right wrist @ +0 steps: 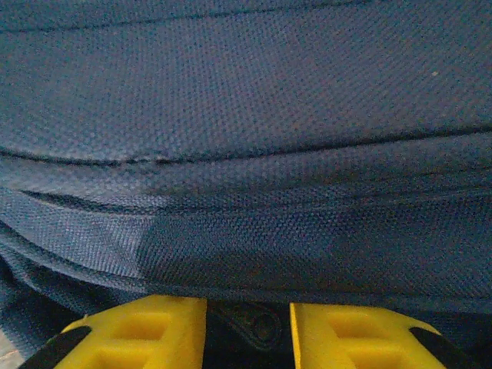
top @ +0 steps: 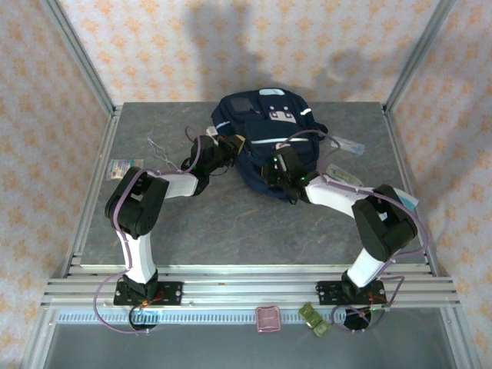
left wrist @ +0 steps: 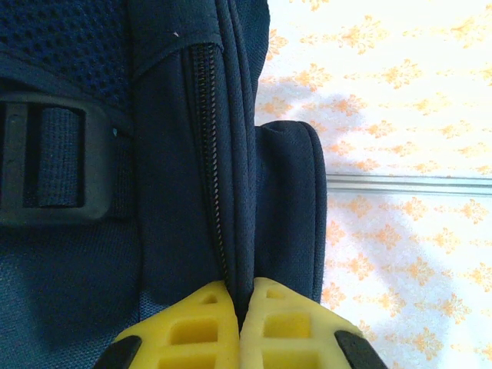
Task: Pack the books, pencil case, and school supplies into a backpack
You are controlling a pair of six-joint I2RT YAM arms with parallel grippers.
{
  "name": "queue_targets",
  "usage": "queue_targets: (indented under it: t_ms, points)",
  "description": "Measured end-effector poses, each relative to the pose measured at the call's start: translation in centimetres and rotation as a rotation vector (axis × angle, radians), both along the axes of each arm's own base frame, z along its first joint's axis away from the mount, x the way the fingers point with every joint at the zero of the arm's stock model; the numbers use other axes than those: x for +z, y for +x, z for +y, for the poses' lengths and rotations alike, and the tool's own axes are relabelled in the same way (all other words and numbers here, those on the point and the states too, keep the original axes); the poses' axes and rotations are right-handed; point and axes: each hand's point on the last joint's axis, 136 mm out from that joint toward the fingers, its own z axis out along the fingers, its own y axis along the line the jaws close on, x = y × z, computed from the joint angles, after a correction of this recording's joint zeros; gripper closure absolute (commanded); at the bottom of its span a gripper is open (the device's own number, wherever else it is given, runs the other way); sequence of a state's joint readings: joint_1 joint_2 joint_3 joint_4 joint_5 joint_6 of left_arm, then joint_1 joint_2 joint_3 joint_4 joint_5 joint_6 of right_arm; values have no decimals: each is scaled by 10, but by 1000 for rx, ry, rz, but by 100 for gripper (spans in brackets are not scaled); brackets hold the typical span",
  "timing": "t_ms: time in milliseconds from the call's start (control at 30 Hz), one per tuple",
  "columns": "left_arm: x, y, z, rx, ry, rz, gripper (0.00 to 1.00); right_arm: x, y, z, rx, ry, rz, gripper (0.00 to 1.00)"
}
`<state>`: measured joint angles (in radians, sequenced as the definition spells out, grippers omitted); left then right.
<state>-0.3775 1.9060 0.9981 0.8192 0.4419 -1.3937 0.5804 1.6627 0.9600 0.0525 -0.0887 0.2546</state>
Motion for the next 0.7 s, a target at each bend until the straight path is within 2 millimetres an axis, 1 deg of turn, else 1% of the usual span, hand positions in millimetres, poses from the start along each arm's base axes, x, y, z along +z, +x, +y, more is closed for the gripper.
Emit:
queue_targets:
  t_ms: [33, 133, 167, 233, 300, 367, 433, 500, 567, 600, 633, 667, 700]
  points:
    - [0, 0, 0, 0, -2, 1, 100, 0, 0, 0, -9, -5, -3, 86]
    - [0, 0, 0, 1, -9, 6, 100, 2, 1, -1, -39, -20, -22, 91]
    - [0, 0, 0, 0, -11, 8, 100, 3, 1, -3, -52, -22, -30, 94]
    - [0, -1, -1, -4, -15, 9, 100, 8, 1, -8, -80, -21, -52, 97]
    - [2, -1, -3, -10, -21, 6, 100, 18, -2, -18, -112, -15, -81, 100]
    - [4, -1, -3, -13, -26, 0, 100, 29, -1, -30, -147, -5, -109, 100]
    - [6, -1, -3, -13, -29, -6, 100, 38, 4, -39, -178, 6, -133, 100]
    - [6, -1, -3, -13, -31, -9, 100, 40, 6, -43, -188, 9, -137, 100]
    - [7, -1, -3, -13, -32, -9, 100, 39, 5, -41, -174, 18, -129, 100]
    - [7, -1, -3, -13, -34, -7, 100, 38, 5, -39, -162, 24, -124, 98]
    - [7, -1, -3, -12, -35, -7, 100, 38, 4, -38, -151, 32, -118, 91]
    - [7, -1, -2, -10, -36, -6, 100, 35, 2, -36, -138, 41, -112, 82]
    - [7, -1, -3, -12, -37, -6, 100, 33, 0, -35, -127, 52, -105, 77]
